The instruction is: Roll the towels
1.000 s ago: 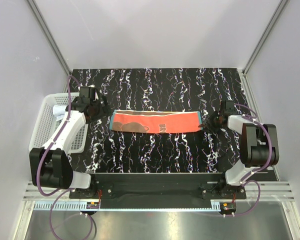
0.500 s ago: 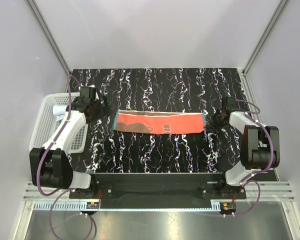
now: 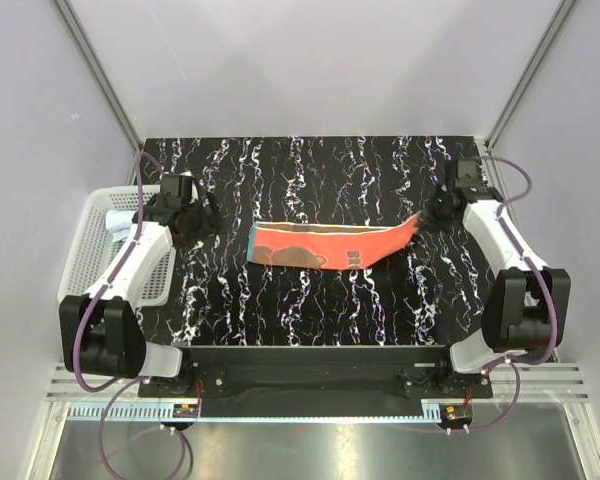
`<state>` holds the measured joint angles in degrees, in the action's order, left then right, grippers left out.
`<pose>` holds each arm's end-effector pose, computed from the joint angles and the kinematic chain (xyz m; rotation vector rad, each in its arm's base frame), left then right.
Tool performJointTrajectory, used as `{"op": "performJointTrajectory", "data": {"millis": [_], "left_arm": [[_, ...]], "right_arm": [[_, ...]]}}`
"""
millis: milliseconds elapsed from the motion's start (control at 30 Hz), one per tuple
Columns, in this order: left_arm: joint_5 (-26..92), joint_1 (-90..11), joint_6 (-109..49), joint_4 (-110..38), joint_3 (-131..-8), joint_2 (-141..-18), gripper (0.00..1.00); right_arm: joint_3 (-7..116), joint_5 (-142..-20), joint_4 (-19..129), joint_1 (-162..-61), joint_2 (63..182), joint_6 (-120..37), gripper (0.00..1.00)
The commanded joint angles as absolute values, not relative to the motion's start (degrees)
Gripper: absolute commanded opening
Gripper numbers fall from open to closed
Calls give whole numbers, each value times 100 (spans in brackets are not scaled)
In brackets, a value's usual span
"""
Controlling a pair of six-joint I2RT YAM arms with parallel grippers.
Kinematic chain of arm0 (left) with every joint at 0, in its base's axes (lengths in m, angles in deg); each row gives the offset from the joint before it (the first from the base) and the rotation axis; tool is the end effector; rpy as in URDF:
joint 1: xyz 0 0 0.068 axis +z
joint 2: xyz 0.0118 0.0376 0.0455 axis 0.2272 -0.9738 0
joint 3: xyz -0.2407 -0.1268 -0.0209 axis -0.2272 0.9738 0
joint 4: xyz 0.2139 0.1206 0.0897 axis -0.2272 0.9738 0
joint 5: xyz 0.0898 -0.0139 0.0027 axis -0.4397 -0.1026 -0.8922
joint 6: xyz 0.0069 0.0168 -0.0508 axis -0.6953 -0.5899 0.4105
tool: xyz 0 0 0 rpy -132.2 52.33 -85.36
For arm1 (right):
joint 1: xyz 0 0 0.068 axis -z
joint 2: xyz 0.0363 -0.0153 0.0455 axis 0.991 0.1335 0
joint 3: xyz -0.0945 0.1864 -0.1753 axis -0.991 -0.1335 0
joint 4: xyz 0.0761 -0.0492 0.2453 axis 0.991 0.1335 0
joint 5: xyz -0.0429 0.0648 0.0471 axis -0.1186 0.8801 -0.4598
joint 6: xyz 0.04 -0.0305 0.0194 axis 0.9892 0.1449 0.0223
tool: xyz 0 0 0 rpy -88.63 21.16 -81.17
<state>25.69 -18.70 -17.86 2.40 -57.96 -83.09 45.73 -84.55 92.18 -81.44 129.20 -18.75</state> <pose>0.2814 -0.0281 0.2643 -0.3943 2.5043 -0.2296 0.3168 -0.0023 0.2534 0.6654 2.5231 0.2735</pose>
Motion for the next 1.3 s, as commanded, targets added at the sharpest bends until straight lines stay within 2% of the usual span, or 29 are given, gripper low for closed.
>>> {"op": "performJointTrajectory", "data": {"millis": [0, 267, 700, 1267], "left_arm": [[2804, -1893, -1777, 36, -5846, -8136, 90], [2892, -1894, -1777, 45, -5847, -8031, 90], [2927, -1885, -1794, 62, -5846, -7943, 91], [2971, -1885, -1785, 88, -5855, -7952, 91]], "right_arm": [[5566, -8496, 9595, -8952, 12871, -1902, 0], [7036, -8320, 9543, -10603, 13923, -1436, 0], [9110, -8320, 9542, -11880, 15709, -1067, 0], [9419, -8223, 9279, -12556, 16421, -909, 0]]}}
